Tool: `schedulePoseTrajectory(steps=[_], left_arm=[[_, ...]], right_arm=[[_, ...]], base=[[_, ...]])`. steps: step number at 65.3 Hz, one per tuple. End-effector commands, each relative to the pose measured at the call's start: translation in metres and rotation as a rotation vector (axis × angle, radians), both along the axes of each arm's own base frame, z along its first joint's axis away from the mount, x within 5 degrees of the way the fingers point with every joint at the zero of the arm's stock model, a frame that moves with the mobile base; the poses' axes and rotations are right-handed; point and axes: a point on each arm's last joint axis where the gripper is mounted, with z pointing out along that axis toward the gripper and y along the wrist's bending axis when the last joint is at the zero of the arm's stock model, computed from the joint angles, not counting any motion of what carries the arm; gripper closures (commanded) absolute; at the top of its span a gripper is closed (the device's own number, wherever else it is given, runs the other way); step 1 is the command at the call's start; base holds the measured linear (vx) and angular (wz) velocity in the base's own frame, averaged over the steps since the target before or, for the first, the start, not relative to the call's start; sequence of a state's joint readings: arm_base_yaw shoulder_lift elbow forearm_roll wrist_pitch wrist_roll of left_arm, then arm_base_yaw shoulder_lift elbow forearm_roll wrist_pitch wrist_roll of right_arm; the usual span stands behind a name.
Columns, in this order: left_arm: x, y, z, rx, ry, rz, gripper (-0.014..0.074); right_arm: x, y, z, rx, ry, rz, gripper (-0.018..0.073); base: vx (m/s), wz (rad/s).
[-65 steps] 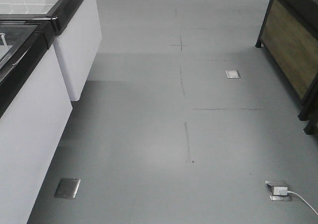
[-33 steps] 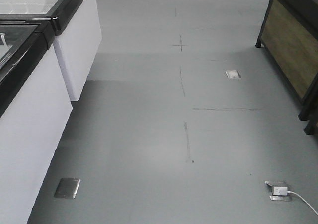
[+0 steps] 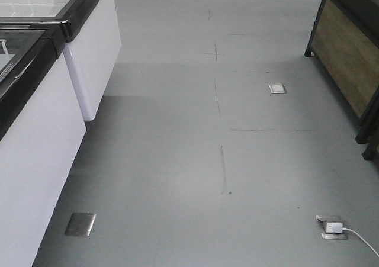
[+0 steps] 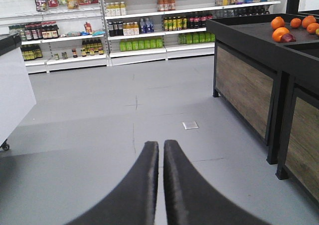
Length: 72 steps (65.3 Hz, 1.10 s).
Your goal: Left arm holds basket, right arm returns cookies
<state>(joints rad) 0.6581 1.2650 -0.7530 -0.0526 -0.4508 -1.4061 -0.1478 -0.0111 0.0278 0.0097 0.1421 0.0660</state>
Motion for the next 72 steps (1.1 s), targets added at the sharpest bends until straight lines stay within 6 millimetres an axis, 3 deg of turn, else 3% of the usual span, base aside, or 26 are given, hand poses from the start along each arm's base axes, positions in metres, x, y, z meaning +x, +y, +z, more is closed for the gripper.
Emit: schedulePoseTrajectory(steps=[1,26,36,72], left_arm=[[-0.0011,-0.0003,0.0203,0.074,-0.101,0.004,0.0136],[0.0046,0.0044,0.0148,0.088,-0.115,0.007,0.0139],[0.0046,0.0044,0.0147,0.087,-0.114,0.006,0.0183],[0.0065,0.0059,0.0116,0.082,-0.108,0.007,0.0521]], right_arm=[[0.0,-0.0002,0.0016,-0.029,-0.068,-0.002,0.0565],[0.0,-0.0002,0.0016,-0.029,-0.068,-0.002,0.0565],[0.0,-0.0002,0.0016,-0.029,-0.068,-0.002,0.0565],[0.0,-0.0002,0.0016,-0.029,-0.068,-0.002,0.0565]], base=[[0.0,0.0],[0.0,0.0],[0.0,0.0],[0.0,0.0]])
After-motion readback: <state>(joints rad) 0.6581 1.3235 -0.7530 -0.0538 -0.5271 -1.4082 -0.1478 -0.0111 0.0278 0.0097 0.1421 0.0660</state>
